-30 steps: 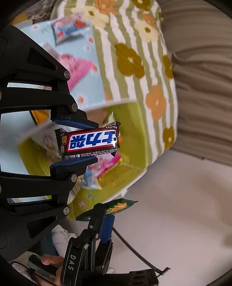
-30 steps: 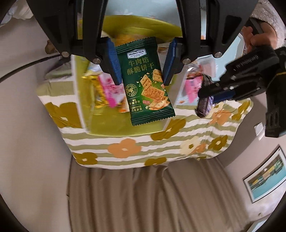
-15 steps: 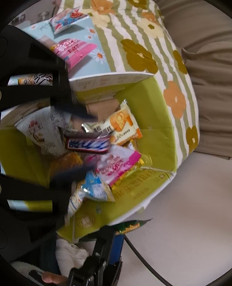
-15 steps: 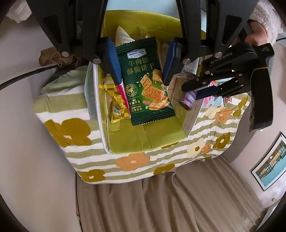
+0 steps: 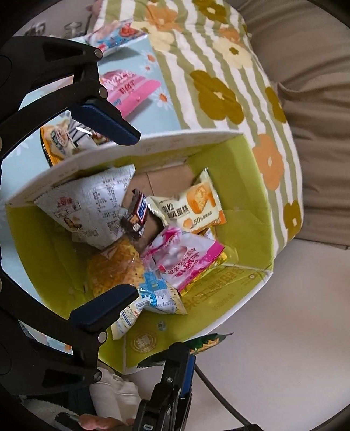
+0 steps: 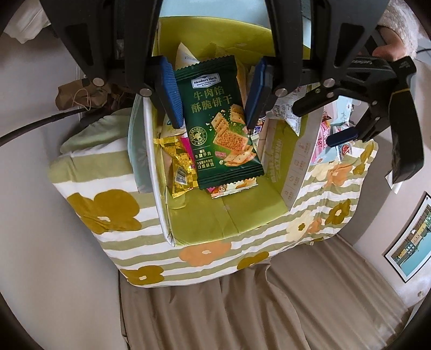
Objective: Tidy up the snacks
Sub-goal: 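Carry both snacks over the box and open both tools to drop them inside, then withdraw both tools from the box back toward the remaining snacks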
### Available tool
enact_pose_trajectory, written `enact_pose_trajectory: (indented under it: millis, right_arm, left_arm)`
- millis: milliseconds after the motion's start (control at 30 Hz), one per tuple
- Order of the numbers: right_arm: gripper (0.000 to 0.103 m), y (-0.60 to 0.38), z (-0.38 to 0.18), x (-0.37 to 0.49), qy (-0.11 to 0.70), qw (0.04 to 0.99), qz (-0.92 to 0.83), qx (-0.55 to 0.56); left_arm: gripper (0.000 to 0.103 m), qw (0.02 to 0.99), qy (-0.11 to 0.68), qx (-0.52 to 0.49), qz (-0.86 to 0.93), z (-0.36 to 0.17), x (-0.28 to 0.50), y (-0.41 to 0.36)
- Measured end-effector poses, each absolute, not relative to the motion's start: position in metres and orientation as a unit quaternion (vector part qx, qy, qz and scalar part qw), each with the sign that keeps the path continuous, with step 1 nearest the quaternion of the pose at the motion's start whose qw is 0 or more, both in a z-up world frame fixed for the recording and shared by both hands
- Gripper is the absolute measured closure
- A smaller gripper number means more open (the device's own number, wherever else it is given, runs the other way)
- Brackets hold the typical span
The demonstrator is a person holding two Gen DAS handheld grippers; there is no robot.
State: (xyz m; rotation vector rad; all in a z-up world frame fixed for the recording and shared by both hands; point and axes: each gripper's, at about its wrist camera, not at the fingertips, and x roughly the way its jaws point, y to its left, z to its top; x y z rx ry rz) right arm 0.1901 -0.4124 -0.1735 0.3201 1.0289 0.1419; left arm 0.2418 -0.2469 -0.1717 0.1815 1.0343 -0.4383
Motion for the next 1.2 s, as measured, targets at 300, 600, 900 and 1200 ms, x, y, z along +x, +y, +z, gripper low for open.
enact_pose_trajectory:
  millis: [300, 600, 900, 1200]
  right_arm:
    - [0.004, -0.415, -0.175, 0.186, 0.459, 0.871, 0.047, 0.17]
    - [0.0, -0.391, -0.158, 0.169, 0.453, 0.881, 0.097, 0.098]
    - [0.0, -0.357, -0.133, 0.158, 0.414, 0.898, 0.14, 0.053]
    - [0.0, -0.315, -0.108, 0.159, 0.384, 0.915, 0.124, 0.018]
  left_arm:
    - [0.001, 0.864, 0.458, 0.082, -0.193, -0.152, 0.229, -0.23]
    - [0.001, 0.877, 0.443, 0.069, -0.175, -0.14, 0.204, -0.211]
    - [0.0, 0.896, 0.423, 0.044, -0.129, -0.121, 0.178, -0.174]
    - [0.0, 0.912, 0.403, 0.015, -0.071, -0.102, 0.175, -0.099]
